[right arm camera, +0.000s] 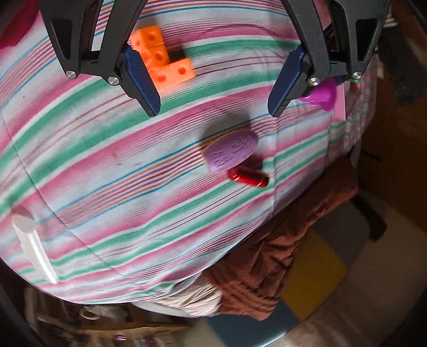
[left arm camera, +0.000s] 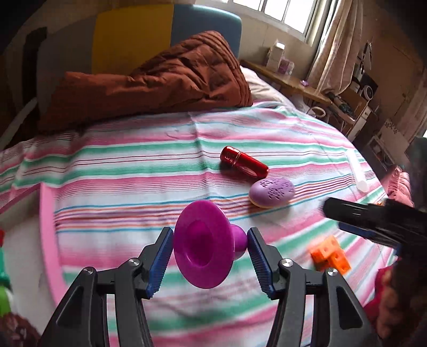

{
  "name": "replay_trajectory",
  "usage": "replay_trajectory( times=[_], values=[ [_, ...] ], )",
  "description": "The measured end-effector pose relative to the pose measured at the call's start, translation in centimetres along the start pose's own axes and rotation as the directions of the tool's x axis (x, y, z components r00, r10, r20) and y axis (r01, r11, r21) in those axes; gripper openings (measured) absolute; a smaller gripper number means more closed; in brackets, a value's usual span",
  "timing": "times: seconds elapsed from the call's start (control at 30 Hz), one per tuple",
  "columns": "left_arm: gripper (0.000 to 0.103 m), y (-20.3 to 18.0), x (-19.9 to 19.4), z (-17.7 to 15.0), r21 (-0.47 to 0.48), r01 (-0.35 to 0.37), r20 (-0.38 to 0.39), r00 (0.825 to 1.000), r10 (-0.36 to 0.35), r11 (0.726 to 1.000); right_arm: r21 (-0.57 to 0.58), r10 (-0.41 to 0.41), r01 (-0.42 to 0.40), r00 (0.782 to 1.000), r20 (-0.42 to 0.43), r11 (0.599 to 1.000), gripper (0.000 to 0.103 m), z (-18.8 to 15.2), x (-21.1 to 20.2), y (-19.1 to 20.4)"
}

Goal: Organize rigid objects
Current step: 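Grasp the purple patterned egg with the right gripper while the left gripper lifts the magenta cup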

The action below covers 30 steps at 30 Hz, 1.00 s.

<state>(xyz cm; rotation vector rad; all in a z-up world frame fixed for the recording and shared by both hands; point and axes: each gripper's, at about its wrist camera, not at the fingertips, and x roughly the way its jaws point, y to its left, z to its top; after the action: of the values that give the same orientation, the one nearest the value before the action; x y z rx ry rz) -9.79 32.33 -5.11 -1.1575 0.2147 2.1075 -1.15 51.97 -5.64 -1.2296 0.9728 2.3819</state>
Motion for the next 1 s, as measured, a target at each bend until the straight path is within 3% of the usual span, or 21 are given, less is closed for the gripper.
replay_trajectory(
  times=[0.17,0.4,0.5,0.83,1.0],
  values=[
    [0.057,-0.2,-3.0,-0.8,0.005,0.005,0.045,0.999,-0.005,1.0,-0.15,-0.082,0.074,0.995,-0.049,0.986,0.09,1.8,2.9,2.9],
    [0.057,0.7,-6.7,-1.9,-0.002,-0.042,0.094,0.995,0.042,0.999,-0.304,-0.233,0.184,0.963,-0.136,0.935,0.091,3.9,9.2,5.0],
    [0.057,1.6,-8.1,-2.2,-0.023,-0.063,0.112,0.992,0.065,0.998,-0.38,-0.293,0.232,0.95,-0.111,0.896,0.077,3.1,10.2,5.7],
    [0.057,3.7,-11.8,-4.2,-0.059,-0.168,0.156,0.972,0.175,0.984,-0.502,-0.248,0.146,0.958,-0.142,0.852,0.077,-3.4,7.3,6.2],
    [0.057,4.8,-13.3,-5.6,-0.075,-0.202,0.164,0.963,0.212,0.977,-0.557,-0.222,0.123,0.968,-0.114,0.821,0.077,-6.7,5.9,6.4]
  ],
)
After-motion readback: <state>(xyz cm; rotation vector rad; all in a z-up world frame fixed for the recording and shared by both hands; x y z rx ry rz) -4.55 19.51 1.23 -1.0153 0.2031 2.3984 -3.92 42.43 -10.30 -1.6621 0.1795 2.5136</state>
